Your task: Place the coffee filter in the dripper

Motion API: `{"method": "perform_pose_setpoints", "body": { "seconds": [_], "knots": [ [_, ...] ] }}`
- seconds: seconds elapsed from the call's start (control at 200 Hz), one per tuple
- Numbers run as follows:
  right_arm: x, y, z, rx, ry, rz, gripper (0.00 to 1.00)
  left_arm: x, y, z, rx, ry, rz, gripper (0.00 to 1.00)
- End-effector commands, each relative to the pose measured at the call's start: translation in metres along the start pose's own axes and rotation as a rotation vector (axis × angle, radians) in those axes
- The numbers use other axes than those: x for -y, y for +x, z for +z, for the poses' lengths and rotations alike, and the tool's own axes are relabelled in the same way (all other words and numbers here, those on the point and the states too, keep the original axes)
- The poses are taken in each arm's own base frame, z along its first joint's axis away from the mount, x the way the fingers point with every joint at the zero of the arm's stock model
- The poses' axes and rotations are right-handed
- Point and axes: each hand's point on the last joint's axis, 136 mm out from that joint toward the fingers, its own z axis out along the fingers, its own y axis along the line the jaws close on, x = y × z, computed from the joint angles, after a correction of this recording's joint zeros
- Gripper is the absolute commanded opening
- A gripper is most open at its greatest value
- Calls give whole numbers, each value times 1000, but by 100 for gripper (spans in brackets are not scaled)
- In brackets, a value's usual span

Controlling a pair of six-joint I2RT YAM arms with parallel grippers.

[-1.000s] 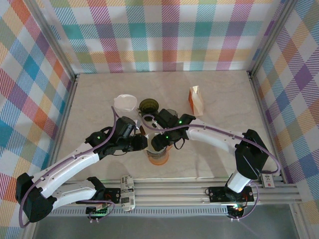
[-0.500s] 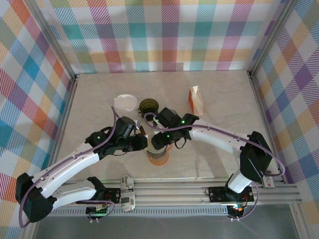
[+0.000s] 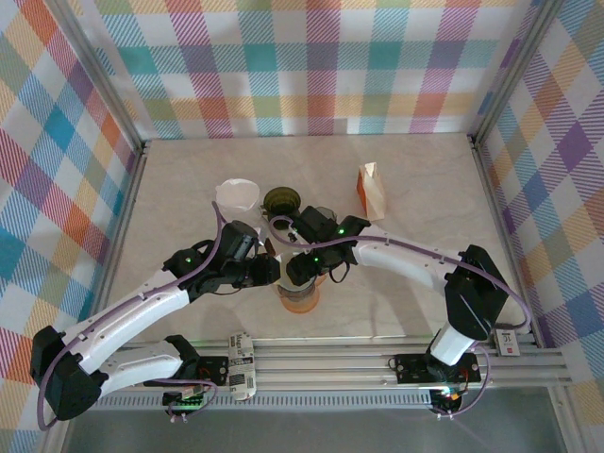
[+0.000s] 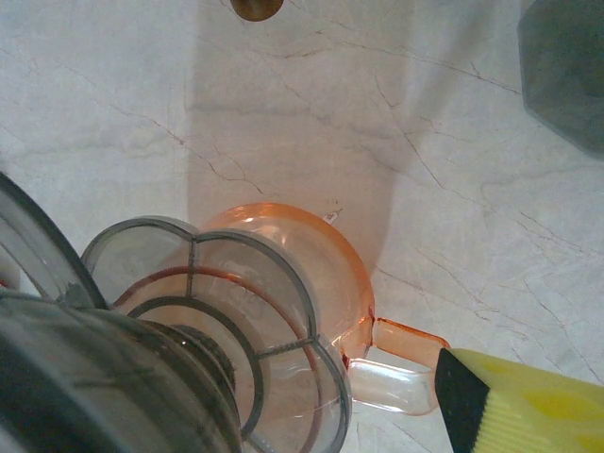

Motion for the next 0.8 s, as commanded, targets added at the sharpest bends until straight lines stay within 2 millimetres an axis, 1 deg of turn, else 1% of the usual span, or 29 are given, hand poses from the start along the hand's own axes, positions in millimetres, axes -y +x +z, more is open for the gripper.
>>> {"method": "perform_pose_setpoints", "body": {
  "seconds": [0.0, 0.075, 0.18, 0.385, 0.505, 0.585, 0.795],
  "knots": [
    [4, 7, 9, -25, 14, 6, 76, -4, 4, 4, -17, 0, -2, 25],
    [1, 3, 3, -3, -1, 8, 76, -4, 5, 3, -17, 0, -2, 25],
    [-2, -5, -12, 44, -14, 7, 76, -4, 4, 3, -16, 1, -4, 24],
    [0, -15, -44, 134, -2, 13, 77, -5, 5, 3, -15, 0, -5, 23],
    [4, -16, -61, 183, 5, 24, 78, -5, 5, 3, -14, -3, -6, 23],
    [8, -13, -64, 184, 13, 35, 78, -5, 5, 4, -16, -2, -5, 23],
    [24, -4, -59, 162, 66, 70, 77, -5, 4, 4, -13, -2, -8, 23]
  ]
}}
